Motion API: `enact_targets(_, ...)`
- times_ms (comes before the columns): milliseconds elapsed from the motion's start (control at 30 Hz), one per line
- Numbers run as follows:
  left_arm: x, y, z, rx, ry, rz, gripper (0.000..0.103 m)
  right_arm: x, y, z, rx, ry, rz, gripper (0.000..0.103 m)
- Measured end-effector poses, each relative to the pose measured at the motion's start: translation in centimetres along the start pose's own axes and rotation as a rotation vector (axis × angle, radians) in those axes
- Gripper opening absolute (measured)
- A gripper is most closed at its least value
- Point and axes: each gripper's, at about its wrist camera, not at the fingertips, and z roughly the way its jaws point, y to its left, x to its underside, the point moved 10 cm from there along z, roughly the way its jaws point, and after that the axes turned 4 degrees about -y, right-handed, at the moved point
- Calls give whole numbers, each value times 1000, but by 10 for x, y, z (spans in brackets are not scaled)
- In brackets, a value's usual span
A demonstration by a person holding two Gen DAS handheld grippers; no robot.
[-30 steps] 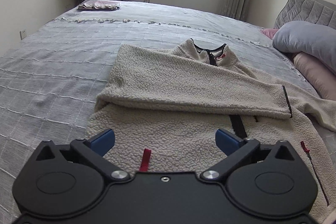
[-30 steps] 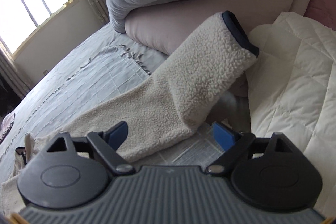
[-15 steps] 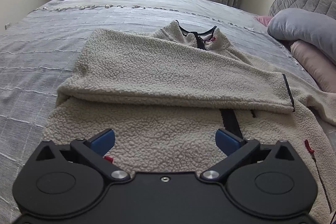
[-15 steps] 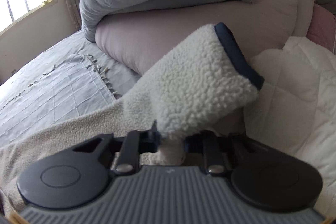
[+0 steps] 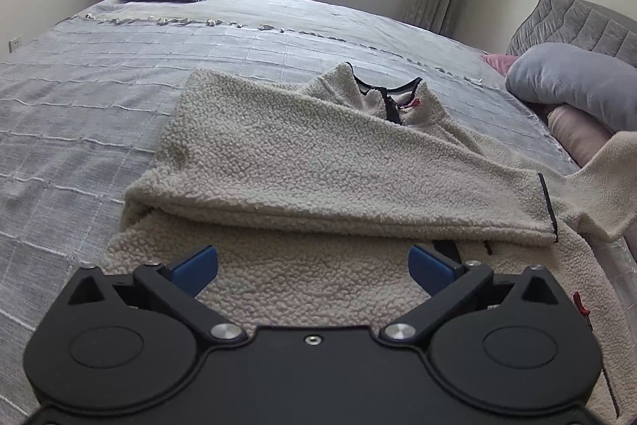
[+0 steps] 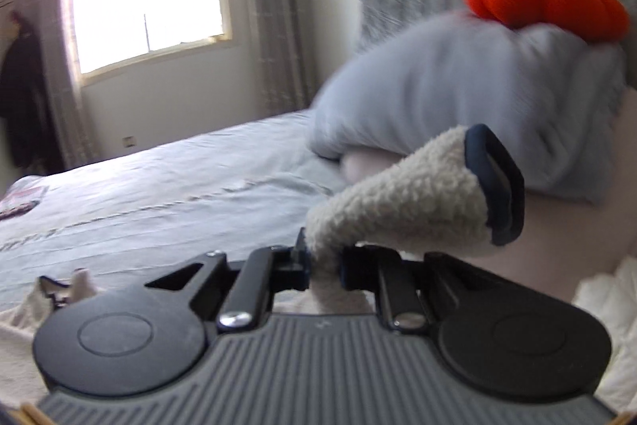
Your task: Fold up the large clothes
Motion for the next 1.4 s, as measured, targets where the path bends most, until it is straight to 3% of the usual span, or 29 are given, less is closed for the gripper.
enact_targets(267, -22, 6, 0, 34, -36, -14, 103, -22, 153, -7, -267, -1, -98, 12)
enact_targets(500, -36, 20, 5, 85, -81, -52, 103, -11, 283, -8, -534, 86, -79, 12)
enact_targets(667, -41, 40, 6, 122, -129, -124, 103, 33, 380, -16, -718, 214, -75, 12)
enact_targets(767, -40, 56, 8, 130, -146, -169, 103, 84, 422, -13, -772, 325, -110, 12)
enact_targets(867, -34, 72, 12, 128, -139, -220, 103, 147, 450, -10, -791, 470, -169, 25)
enact_targets(900, -33, 78, 12, 130, -136, -237, 102, 166, 454, -15, -797, 513, -185, 30)
enact_targets(967, -31, 87, 10, 139, -135, -261, 101, 186, 454, -22, -819, 557, -211, 52)
enact_targets(1033, -34, 93, 6, 152, -144, -277, 101, 194, 442, -45, -855, 557, -227, 55)
enact_targets(1133, -43, 96, 4, 174, -164, -285, 100, 180, 420, -49, -860, 522, -224, 61)
enact_targets(1300, -56, 92, 1, 297, -172, -398, 100, 148, 350, -36, -791, 462, -143, 65)
enact_targets(1400, -52, 95, 13, 251, -124, -391, 100, 133, 295, -9, -674, 420, -115, 74)
